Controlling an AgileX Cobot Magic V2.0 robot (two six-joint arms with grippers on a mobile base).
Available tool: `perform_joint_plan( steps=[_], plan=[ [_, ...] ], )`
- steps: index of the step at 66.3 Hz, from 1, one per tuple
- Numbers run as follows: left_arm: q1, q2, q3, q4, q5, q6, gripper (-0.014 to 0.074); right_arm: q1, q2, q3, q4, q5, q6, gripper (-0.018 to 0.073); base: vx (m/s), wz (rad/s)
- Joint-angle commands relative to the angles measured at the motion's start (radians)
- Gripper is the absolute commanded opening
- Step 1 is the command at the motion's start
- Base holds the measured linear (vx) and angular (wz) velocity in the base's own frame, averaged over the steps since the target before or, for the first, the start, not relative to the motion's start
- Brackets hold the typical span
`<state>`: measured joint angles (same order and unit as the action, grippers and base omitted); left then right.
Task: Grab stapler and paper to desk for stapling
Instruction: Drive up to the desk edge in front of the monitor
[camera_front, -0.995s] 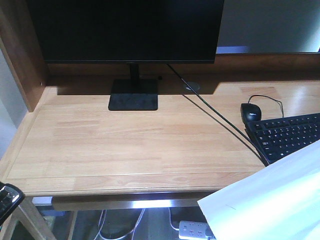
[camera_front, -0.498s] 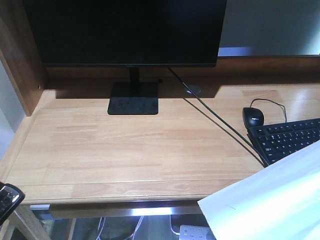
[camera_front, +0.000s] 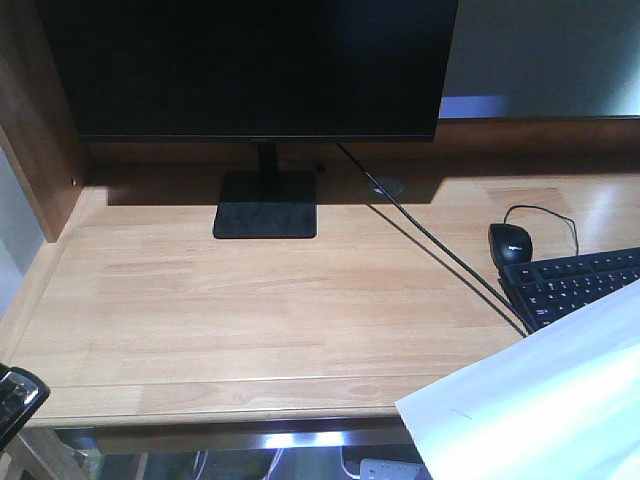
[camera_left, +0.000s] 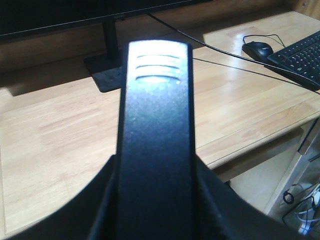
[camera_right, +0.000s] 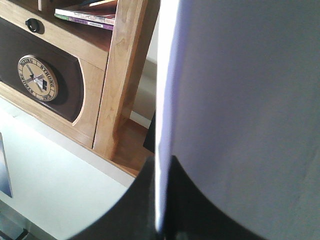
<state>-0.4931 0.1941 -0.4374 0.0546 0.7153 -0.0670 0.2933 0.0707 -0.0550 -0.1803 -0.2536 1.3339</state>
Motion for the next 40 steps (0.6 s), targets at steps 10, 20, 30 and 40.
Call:
perform_joint_plan(
  steps=[10,20,30,40],
  plan=[
    [-0.006,0.009,-0.03,0.0,-0.116,-0.002,-0.0007,-0.001,0.012,-0.03,-0.01,-0.075,-0.003,-0.0005,0.03,0.0],
    [-0.006,0.009,-0.03,0.0,-0.116,-0.002,-0.0007,-0.001,0.012,-0.03,-0.01,-0.074,-0.003,-0.0005,0.02,0.01],
    [-0.006,0.009,-0.03,0.0,-0.116,-0.002,-0.0007,-0.001,0.012,-0.03,-0.01,-0.074,-0.003,-0.0005,0.0,0.01],
    [-0.006,0.009,-0.03,0.0,-0.116,-0.002,-0.0007,-0.001,0.012,-0.03,-0.01,-0.074,-0.003,-0.0005,0.0,0.0]
  ],
)
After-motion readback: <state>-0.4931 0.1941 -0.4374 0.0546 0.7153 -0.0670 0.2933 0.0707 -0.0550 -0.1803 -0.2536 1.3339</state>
